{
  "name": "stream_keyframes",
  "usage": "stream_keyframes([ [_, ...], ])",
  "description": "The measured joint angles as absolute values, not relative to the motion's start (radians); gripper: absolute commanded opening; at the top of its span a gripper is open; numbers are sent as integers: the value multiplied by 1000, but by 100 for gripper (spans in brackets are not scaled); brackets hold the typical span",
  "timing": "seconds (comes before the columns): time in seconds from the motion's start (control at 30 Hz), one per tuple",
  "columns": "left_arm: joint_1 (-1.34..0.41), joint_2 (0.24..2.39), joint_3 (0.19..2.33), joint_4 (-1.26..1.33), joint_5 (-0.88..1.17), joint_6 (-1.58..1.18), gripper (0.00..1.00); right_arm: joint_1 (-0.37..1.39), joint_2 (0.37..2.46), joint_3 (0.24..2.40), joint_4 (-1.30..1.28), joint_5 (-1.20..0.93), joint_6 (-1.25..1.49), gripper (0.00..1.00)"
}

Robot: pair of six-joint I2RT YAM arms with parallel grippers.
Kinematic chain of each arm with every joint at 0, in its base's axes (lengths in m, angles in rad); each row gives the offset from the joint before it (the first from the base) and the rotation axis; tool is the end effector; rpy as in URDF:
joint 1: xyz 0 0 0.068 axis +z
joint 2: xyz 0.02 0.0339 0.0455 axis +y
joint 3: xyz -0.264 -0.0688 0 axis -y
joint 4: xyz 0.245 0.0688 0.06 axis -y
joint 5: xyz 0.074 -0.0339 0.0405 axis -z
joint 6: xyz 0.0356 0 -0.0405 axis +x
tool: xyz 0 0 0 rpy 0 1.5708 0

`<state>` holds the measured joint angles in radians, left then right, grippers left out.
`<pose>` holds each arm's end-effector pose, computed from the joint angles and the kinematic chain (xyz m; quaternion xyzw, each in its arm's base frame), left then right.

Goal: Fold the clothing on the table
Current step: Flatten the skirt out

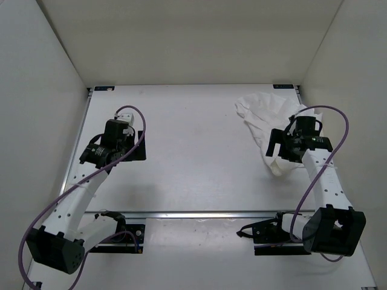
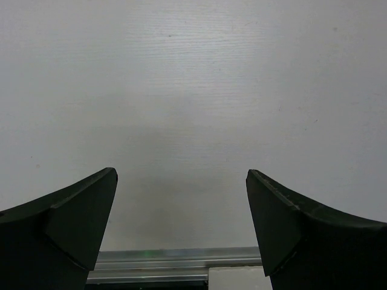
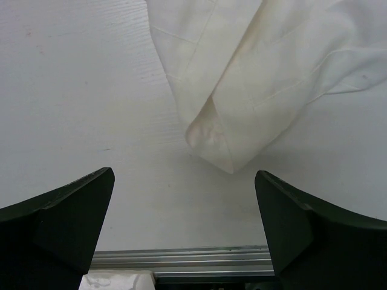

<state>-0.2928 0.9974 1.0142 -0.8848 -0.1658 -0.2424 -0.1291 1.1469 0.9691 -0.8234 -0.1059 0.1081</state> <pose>0.1848 -0.0496 0.3161 -0.0049 0.9361 -0.0157 0.3514 0.2208 -0.0249 0.2777 0.0986 0.9534 0.0478 0.2811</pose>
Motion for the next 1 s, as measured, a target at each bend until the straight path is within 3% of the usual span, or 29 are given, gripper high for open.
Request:
stream_keyframes([
  [0.17, -294, 1091, 1014, -896, -157, -236, 99, -108, 1156, 984, -820, -104, 121, 99],
  [0.53, -318, 1169, 1092, -883, -163, -146, 99, -238, 1209, 1090, -674, -155, 237, 99],
  [0.83, -324, 1233, 1213, -747, -30, -132, 99, -288, 1515, 1455, -701, 48, 239, 99],
  [1.0, -340, 1245, 1255, -714, 84, -139, 99, -296, 1576, 1406, -651, 39, 234, 98],
])
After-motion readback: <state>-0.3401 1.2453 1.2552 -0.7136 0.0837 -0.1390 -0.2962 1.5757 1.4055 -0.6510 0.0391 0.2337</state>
